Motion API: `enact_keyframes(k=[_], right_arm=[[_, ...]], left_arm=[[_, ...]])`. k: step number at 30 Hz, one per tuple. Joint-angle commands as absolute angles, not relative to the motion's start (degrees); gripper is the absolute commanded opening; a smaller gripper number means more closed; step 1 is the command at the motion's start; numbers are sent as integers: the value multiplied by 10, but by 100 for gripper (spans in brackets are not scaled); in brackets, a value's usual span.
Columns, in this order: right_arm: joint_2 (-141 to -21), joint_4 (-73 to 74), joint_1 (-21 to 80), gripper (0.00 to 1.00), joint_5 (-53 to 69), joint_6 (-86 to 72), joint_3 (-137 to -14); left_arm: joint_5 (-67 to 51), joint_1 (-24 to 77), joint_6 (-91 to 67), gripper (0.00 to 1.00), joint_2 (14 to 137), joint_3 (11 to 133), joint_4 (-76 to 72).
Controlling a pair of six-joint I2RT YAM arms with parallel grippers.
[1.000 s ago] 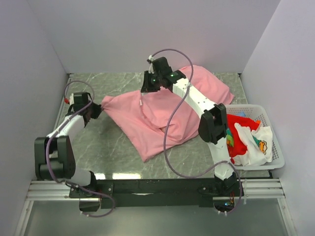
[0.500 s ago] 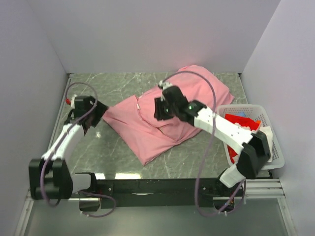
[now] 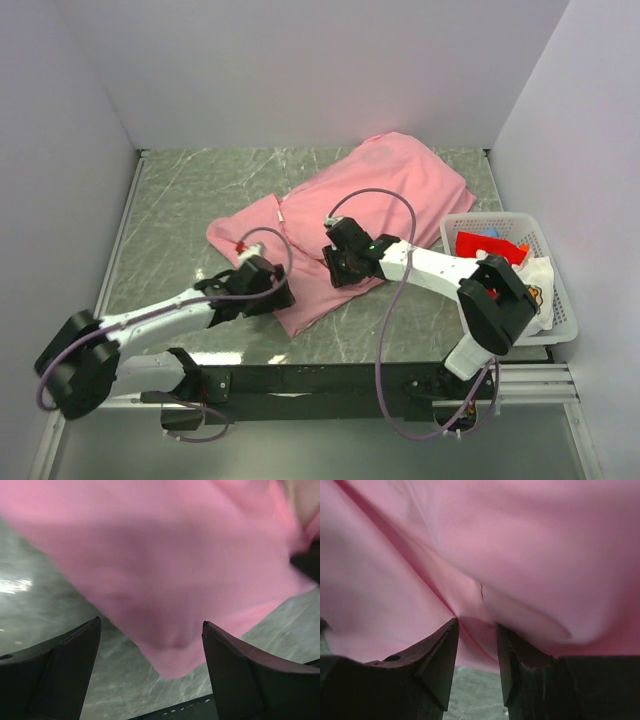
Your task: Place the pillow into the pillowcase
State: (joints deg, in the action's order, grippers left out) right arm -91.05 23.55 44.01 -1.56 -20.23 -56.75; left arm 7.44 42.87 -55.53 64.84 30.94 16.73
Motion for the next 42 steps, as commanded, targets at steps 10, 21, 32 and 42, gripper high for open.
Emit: enact_keyframes(k=[10,21,32,42], right_arm=[[-963,160,450,24,37,-222,-568],[-891,123,513,18,60,-267,-597],[-1061,224,513,32,-49,-252,-821],[-1088,243,521,38,-26,-258,-817]], left_arm=[[166,531,-584,1,774,372,213],[17,331,-600,1,556,286,315],[-12,293,-630,1,542,299,381],[-23,292,-630,1,533,299,386]])
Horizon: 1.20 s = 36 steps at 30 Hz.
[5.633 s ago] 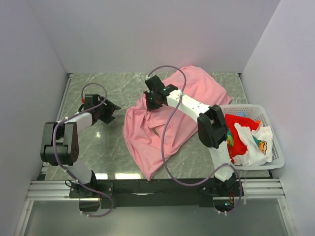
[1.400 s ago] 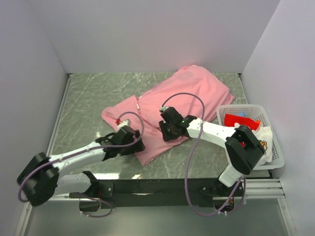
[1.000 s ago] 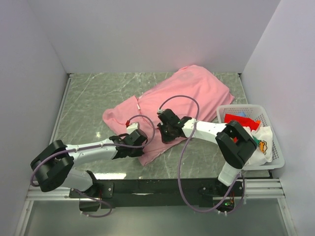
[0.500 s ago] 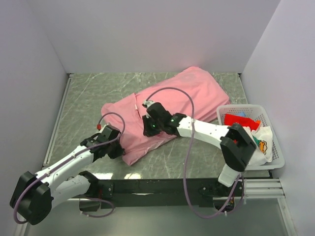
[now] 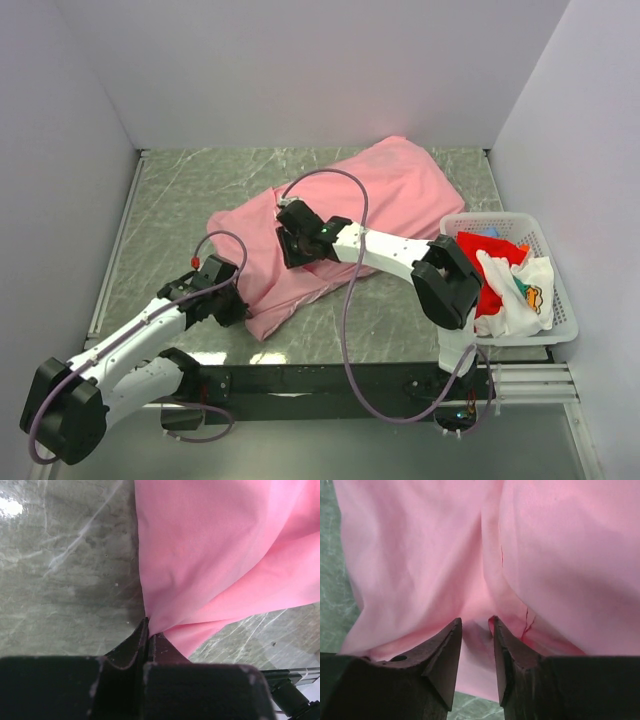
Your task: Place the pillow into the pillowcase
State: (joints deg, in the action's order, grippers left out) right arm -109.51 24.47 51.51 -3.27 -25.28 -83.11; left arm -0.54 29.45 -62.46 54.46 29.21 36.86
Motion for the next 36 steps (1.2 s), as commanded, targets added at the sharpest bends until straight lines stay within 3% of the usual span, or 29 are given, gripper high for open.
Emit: enact_keyframes(k=[1,3,5,6,9,10,11,13,17,21,29,36], right_arm=[[-1085,235,524,36,-14,-258,-802],[-1063,219,526,14,-2,-261,-782],[-1035,214,539,3,-10,-265,-749],[-999,207,541,2,-24,-271,-724],[-928,191,554,2,-40,-284,-676],[-914,189,558,3,-48,-286,-667],[-904,188,569,3,-53,-287,-659],[-888,192,576,3,-63,-293,-648],[-879,189,597,2,-83,-298,-636],[-882,180,615,3,-95,-295,-642],[-888,179,624,2,-113,-292,-642],[-907,176,626,2,-104,-287,-664]], left_arm=[[-24,293,-630,1,531,297,387],[-25,293,-627,1,531,300,388],[-19,293,-625,3,532,308,395],[-18,293,-622,7,533,312,395],[-13,293,-612,32,536,325,403],[-8,293,-602,53,536,339,408],[-2,293,-598,63,536,349,423],[41,293,-580,76,535,388,434],[70,291,-550,78,552,465,412],[46,290,-519,75,660,555,346],[-33,297,-484,72,787,591,269],[-33,320,-467,69,871,619,278]])
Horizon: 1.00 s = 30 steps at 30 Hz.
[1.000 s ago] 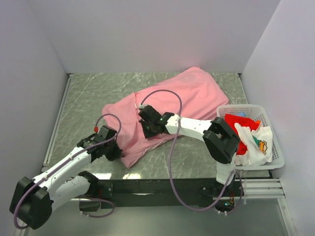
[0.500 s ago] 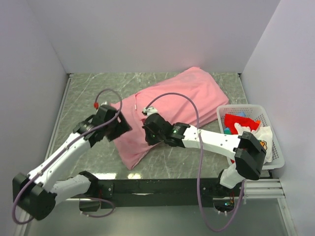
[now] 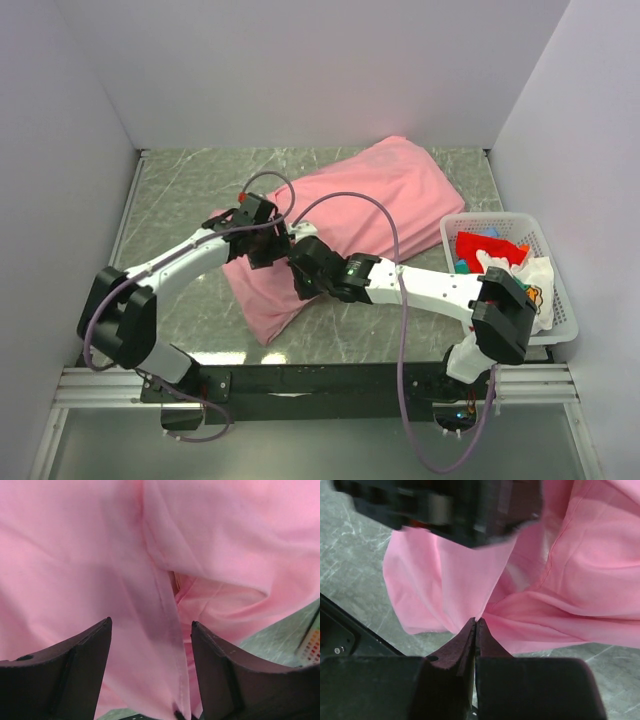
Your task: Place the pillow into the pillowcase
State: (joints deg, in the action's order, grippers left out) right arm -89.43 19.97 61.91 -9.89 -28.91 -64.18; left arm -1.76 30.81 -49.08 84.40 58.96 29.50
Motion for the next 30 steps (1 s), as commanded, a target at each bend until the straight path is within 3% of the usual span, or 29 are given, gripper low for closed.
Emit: enact_keyframes(k=[1,5,6,17,21,23,25,30], right_arm=[[-909,176,626,2,-104,-287,-666],[-917,179,626,2,-105,-283,-676],[-917,178,626,2,-105,-283,-675],[-924,175,627,1,-98,-288,-665],[-912,183,627,1,-115,-294,-664],[-904,186,627,2,-119,-290,-664],[-901,191,627,2,-119,-287,-666],[-909,187,630,1,-105,-284,-671]], left_arm=[[-31,320,-469,67,876,616,279],[-23,316,-474,52,893,614,284],[-16,314,-475,42,890,609,286],[30,260,-478,16,825,607,316],[30,257,-474,2,824,627,306],[22,257,-467,6,836,646,307],[5,257,-454,30,837,643,295],[-2,282,-461,57,858,639,290]])
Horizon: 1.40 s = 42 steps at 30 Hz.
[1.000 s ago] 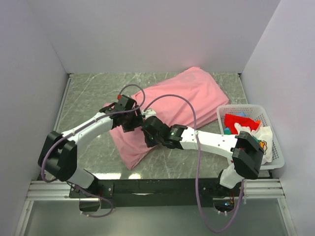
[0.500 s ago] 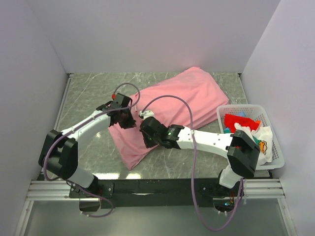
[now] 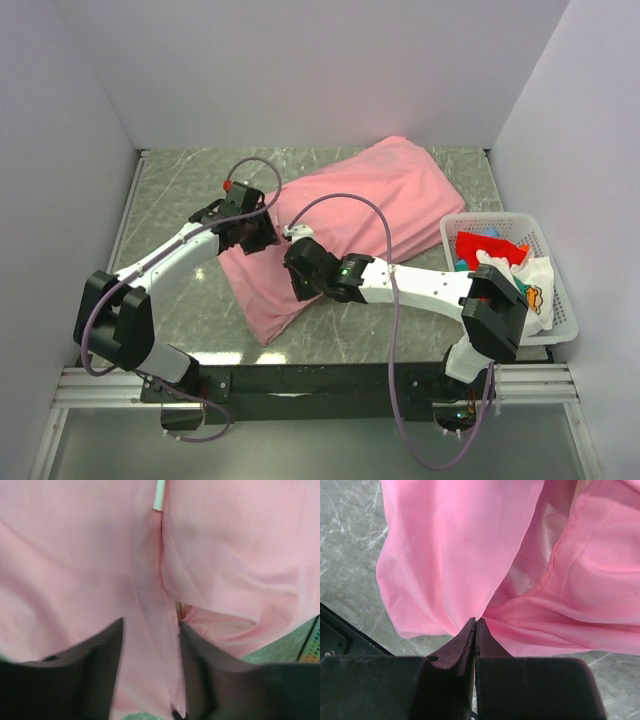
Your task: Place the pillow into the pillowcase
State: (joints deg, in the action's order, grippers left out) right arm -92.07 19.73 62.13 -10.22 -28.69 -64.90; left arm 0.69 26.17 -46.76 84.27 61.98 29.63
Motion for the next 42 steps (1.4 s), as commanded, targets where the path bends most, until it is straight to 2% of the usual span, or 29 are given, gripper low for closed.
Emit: enact_keyframes(k=[1,6,10,18,20,25,29,37,42], right_arm=[[-913,188,633,1,-106,-283,-673],[-926,199,649,1,-112,-273,-690],[-930,200,653,1,-118,-271,-689],[-926,202,653,1,-131,-270,-689],[-923,201,653,1,-133,-271,-686],[-917,197,653,1,-125,-269,-686],[-917,195,654,1,-125,-269,-687],[-926,221,652,1,-156,-287,-693],[-918,231,648,1,-171,-306,-677]], left_arm=[[-1,295,-462,58,865,643,293],[9,319,-472,62,897,662,285],[9,320,-471,58,911,654,287],[11,319,-463,27,898,628,292],[6,315,-456,22,895,624,294],[6,305,-448,19,885,617,296],[10,300,-450,1,878,615,301],[66,278,-480,1,810,601,304],[81,278,-483,1,814,635,313]])
